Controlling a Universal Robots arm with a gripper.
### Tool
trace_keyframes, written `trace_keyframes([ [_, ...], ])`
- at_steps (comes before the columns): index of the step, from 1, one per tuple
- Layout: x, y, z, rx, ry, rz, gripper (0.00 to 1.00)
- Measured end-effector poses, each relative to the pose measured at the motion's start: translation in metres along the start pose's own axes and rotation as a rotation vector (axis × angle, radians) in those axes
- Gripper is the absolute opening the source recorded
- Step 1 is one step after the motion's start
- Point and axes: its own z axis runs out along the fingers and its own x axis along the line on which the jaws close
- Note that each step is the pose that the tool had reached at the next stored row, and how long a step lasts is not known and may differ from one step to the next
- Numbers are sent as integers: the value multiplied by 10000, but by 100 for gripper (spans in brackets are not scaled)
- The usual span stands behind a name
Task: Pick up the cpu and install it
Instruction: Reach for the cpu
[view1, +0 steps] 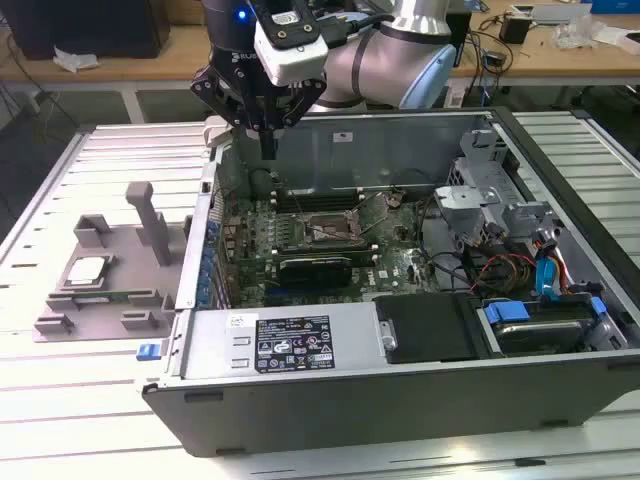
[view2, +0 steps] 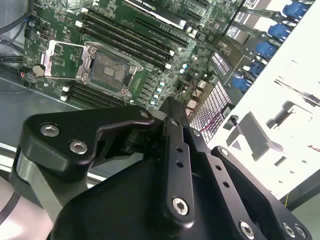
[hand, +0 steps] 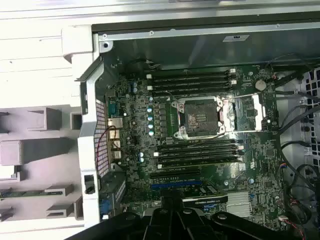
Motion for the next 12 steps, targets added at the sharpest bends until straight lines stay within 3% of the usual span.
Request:
trace_keyframes([
  [5,4,0,0,0,0,0,11],
  [12,73,-5,-2,-1,-1,1,11],
])
